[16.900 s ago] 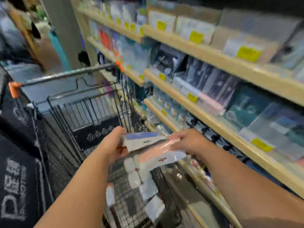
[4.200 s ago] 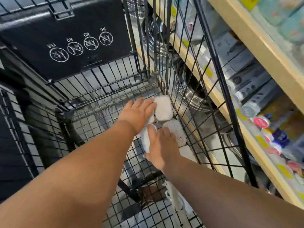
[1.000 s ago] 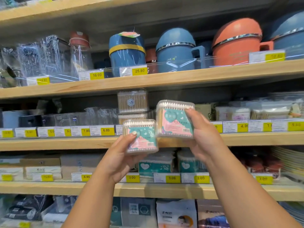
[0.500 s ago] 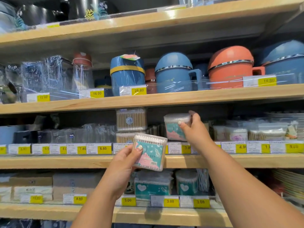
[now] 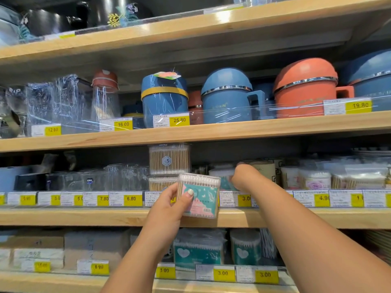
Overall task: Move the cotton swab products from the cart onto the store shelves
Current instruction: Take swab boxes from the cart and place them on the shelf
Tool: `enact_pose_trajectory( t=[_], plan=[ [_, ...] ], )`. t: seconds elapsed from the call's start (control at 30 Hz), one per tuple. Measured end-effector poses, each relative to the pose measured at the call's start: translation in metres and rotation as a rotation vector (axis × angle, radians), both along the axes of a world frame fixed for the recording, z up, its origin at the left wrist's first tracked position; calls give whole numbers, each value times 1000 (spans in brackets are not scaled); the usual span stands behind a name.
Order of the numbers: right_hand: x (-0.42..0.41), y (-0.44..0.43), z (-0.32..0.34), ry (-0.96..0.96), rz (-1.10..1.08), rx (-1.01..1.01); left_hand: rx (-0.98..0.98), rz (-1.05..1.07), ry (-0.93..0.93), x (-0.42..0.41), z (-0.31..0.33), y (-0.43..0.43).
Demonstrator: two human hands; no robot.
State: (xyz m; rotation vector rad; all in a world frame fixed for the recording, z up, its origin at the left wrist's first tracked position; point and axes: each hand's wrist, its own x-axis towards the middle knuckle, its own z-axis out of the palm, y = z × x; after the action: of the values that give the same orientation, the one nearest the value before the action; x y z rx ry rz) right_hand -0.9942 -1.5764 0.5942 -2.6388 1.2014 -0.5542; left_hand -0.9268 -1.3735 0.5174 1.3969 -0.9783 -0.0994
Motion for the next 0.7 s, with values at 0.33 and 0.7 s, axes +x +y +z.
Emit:
enact_pose_trajectory(
  t=[0.33, 0.7],
  plan=[
    [12, -18, 2, -43, -53, -15, 5, 146, -205, -7, 17, -38],
    [-43, 24, -50, -935, 335, 59, 199, 346, -392, -13, 38, -92]
  ],
)
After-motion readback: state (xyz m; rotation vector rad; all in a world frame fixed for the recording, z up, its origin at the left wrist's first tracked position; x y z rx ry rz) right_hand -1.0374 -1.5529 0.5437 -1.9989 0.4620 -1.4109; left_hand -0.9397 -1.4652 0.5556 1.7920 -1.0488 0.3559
